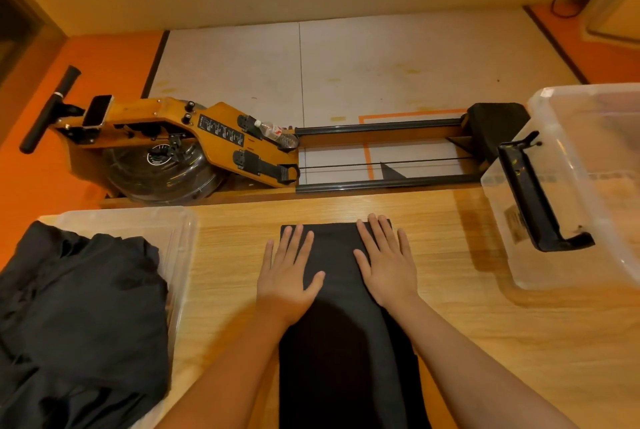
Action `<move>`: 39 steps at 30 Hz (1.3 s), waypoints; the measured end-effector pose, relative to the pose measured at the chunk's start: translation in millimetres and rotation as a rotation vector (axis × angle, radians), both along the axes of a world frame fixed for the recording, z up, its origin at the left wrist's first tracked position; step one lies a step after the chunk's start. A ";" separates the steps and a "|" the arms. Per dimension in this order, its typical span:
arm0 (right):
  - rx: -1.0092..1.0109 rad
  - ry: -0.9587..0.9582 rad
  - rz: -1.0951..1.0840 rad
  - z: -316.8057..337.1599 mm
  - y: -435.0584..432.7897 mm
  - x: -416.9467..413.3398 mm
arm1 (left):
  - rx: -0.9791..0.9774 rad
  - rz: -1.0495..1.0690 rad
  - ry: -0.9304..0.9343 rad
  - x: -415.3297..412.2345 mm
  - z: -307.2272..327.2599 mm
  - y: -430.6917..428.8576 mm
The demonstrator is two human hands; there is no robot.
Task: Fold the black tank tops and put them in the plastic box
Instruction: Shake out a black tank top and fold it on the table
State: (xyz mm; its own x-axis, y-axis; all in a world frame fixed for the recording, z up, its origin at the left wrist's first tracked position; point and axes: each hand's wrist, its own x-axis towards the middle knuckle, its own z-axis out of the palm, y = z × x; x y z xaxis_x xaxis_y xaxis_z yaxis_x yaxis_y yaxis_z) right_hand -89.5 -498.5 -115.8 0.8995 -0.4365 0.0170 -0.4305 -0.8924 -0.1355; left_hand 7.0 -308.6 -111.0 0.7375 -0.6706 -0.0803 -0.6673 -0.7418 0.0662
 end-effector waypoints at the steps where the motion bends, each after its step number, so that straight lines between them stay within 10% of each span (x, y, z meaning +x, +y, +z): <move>1: -0.003 -0.001 -0.004 2.7 0.6 0.4 | 0.003 0.012 -0.003 1.2 1.1 -0.2; 12: 0.115 -0.100 0.128 30.1 111.2 -99.2 | -0.248 0.082 0.107 -139.5 21.0 43.7; 39: 0.108 0.175 0.348 29.4 112.2 -218.2 | 0.026 -0.184 0.197 -214.1 30.6 118.0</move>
